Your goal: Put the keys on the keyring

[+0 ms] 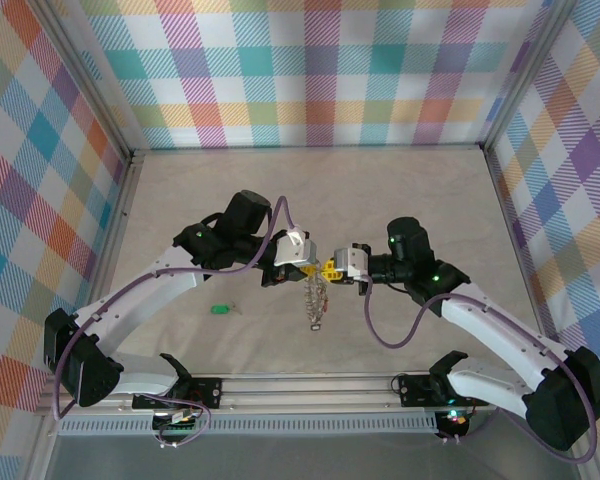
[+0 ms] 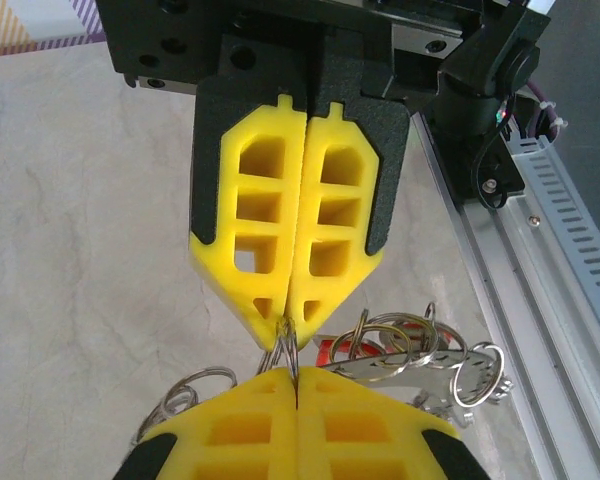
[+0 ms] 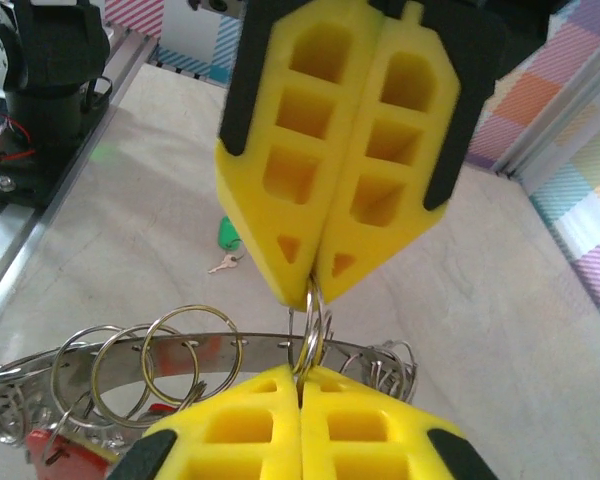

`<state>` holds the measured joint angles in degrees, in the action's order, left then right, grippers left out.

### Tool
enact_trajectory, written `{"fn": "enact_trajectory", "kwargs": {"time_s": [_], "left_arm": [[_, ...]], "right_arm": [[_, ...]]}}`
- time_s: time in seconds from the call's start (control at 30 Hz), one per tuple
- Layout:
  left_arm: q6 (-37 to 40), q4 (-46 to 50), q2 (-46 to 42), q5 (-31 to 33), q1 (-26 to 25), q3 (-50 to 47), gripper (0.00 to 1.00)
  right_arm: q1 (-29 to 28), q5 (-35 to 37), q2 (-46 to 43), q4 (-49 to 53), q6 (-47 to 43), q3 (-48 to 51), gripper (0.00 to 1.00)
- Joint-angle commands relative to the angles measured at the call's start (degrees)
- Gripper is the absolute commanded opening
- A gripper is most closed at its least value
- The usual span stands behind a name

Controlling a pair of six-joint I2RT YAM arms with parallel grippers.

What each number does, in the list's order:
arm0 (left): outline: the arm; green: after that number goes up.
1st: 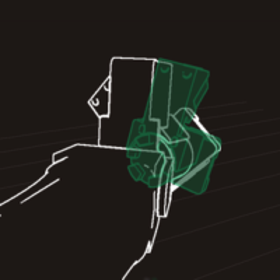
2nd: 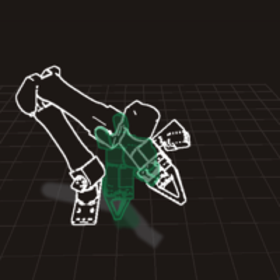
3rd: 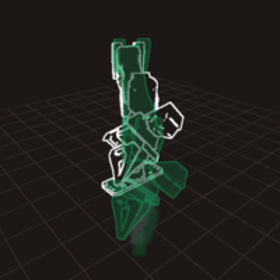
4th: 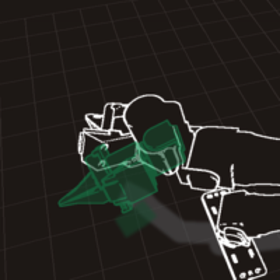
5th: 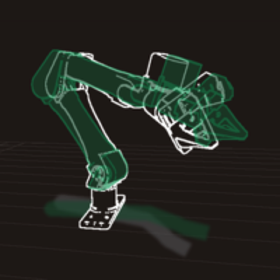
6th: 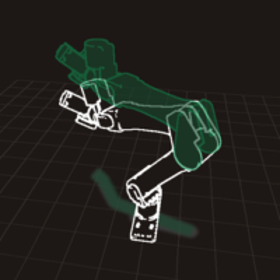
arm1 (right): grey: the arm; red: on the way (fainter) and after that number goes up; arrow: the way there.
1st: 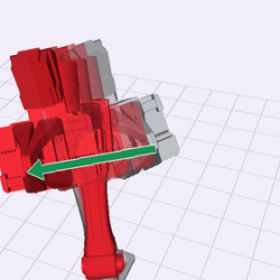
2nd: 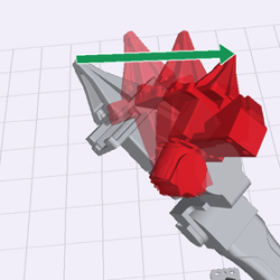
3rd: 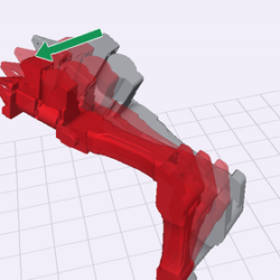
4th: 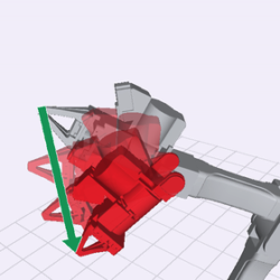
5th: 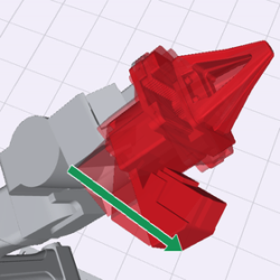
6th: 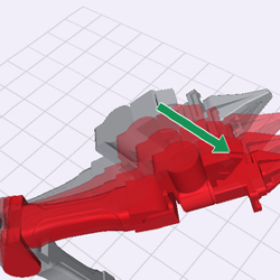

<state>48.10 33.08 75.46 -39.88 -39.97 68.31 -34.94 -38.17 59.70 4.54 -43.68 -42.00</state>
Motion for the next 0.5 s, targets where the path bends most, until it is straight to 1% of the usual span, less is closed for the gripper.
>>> {"fn": "enact_trajectory", "kwargs": {"time_s": [0.0, 0.2, 0.33, 0.4, 0.47], "left_arm": [[1.3, 0.5, -1.4, -1.0, 0.4, 1.6, 0.0], [2.4, 0.9, -1.5, -1.9, 0.4, 1.7, 0.0], [3.0, 1.7, -1.7, -2.0, 0.5, 1.8, 0.0], [3.5, 1.9, -1.7, -2.0, 0.5, 1.8, 0.0], [3.6, 2.2, -1.7, -1.8, 0.8, 2.0, 0.0]], "right_arm": [[-0.3, -4.5, 1.1, 0.6, 5.1, -3.9, 0.05], [0.1, -7.9, 5.5, 5.7, 15.2, -7.9, 0.04], [0.6, -9.6, 6.8, 3.7, 22.4, -8.4, 0.07], [0.9, -10.9, 6.5, 2.8, 23.6, -8.4, 0.08], [1.1, -12.0, 6.0, 2.5, 22.6, -7.9, 0.08]]}}
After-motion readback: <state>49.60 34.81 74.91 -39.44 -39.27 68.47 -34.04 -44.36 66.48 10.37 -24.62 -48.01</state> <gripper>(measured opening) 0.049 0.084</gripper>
